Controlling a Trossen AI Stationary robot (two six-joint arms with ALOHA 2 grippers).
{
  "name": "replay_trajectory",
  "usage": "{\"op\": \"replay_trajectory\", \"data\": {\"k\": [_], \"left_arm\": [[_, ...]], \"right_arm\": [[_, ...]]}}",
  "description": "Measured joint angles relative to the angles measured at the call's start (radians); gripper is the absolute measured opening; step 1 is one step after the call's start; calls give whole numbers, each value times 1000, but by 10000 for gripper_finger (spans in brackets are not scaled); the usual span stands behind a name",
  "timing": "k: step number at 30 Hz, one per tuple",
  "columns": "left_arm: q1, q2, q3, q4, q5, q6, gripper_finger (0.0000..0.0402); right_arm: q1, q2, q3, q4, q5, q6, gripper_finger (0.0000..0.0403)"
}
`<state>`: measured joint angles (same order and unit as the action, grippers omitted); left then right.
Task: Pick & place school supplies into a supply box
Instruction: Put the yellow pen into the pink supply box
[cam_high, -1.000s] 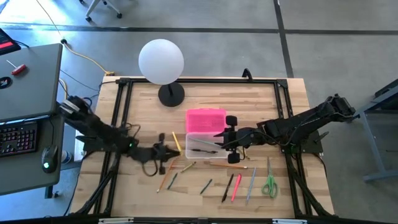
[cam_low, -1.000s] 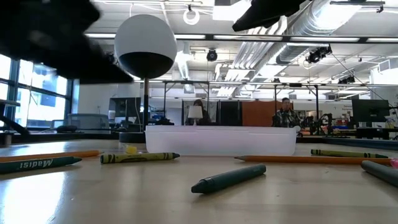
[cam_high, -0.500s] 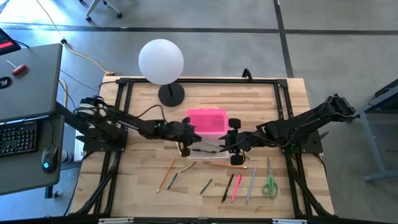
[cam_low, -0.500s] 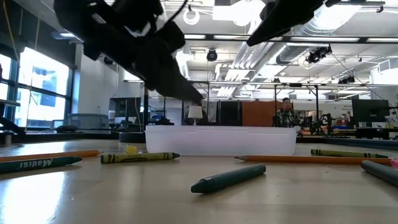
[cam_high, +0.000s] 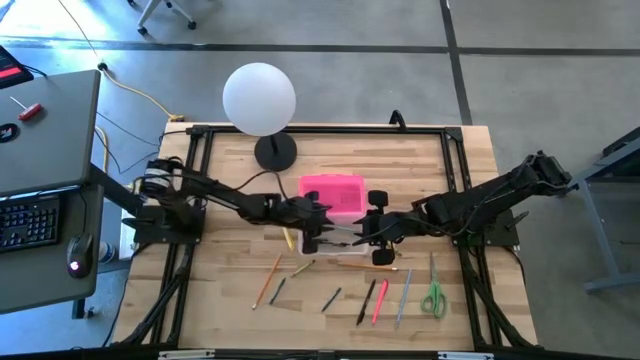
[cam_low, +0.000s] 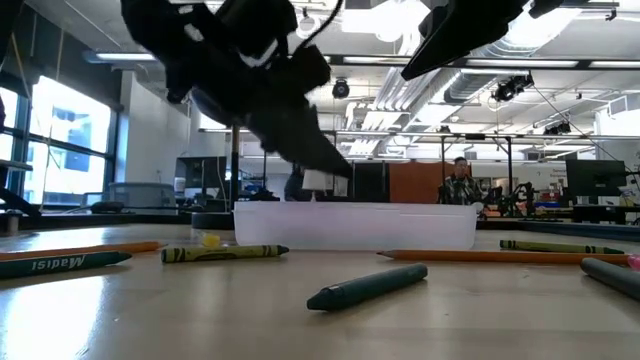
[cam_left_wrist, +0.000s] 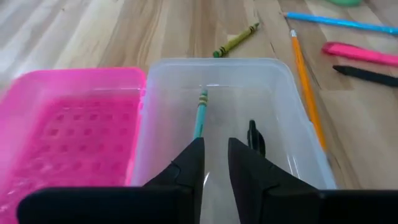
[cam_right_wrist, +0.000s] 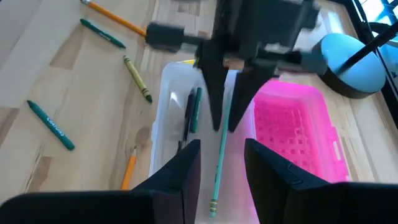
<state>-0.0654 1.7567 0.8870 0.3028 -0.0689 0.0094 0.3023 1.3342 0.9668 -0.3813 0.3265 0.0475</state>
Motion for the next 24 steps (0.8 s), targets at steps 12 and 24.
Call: {"op": "replay_trajectory", "data": {"k": [12, 24], "left_arm": [[0, -325, 106, -863, -108, 45, 104], [-3, -419, -63, -1050, -55, -124, 104]], "right_arm": [[1, 0, -1, -28, -7, 26, 103], [1, 0, -1, -17, 4, 21, 103]]}}
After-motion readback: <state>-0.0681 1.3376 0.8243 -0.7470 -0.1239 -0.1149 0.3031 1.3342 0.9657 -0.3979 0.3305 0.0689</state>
